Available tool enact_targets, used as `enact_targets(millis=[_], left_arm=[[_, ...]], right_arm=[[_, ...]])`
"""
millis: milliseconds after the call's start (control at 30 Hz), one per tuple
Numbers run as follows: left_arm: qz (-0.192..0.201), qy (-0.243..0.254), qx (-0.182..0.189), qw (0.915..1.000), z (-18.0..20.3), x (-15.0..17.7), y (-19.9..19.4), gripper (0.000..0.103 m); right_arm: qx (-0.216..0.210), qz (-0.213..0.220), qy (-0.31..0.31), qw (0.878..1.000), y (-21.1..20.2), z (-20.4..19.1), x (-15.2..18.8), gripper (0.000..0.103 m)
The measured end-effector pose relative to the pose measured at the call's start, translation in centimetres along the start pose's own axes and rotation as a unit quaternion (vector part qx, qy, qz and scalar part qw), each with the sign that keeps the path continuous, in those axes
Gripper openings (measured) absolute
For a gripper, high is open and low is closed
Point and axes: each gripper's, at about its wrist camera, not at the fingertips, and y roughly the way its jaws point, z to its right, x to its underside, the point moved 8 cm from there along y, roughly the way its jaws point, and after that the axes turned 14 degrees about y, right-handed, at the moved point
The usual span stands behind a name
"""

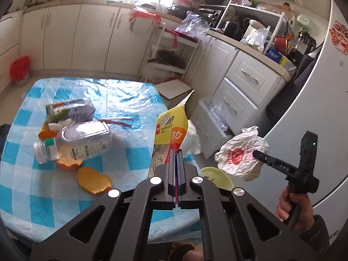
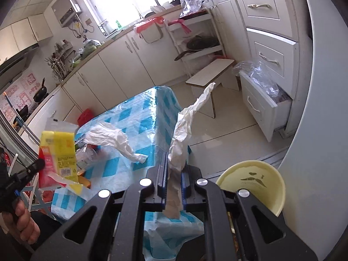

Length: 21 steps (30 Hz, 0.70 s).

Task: Collect trash
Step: 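Drop the white bag into the yellow bucket with the right tool while the left holds the box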

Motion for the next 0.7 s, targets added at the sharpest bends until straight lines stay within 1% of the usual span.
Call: enact_targets(millis=[133,233,333,433,533,600,633,667,700], left_arm=[[-0.02,-0.014,-0.01,0.9997,-1.8,2.5,0.2,0.001],[-0.018,-0.022,-0.006,0.9996,-2.7,2.5,-0.3,0.001],[-0.009,-0.017,0.004,0.9998,-2.1,1.6,-0.7,0.001],[-0.003,-0.007,0.021,0.9998,-0.5,0.8,-0.6,0.001],[-0.001,-0.002,0.043,0.9991,1.5,0.1,0.1,0.001],[-0.001,0.0,0.058,0.9983,3.0,-0.2,0.7,0.001],[-0.001,0.004,0.065,0.9978,3.9,-0.5,1.1,0.001],[-0.001,0.01,0.073,0.9973,4.9,-0.7,1.6,0.001],[-0.002,0.016,0.079,0.9967,5.9,-0.9,2.0,0.001]], right_arm=[[0.019,-0.003,0.011,1.0,0.0,1.2,0.1,0.011],[0.055,-0.004,0.013,0.998,0.2,2.3,0.2,0.011],[0.102,-0.012,0.003,0.995,0.8,3.8,0.1,0.011],[0.146,-0.042,-0.017,0.988,2.1,5.4,0.7,0.011],[0.187,-0.092,-0.034,0.977,4.2,7.6,1.9,0.013],[0.221,-0.131,-0.052,0.965,5.8,9.2,2.8,0.027],[0.24,-0.136,-0.056,0.959,6.2,10.1,2.9,0.038],[0.252,-0.136,-0.053,0.957,6.2,10.8,2.8,0.041],[0.256,-0.129,-0.039,0.957,5.9,11.4,2.3,0.041]])
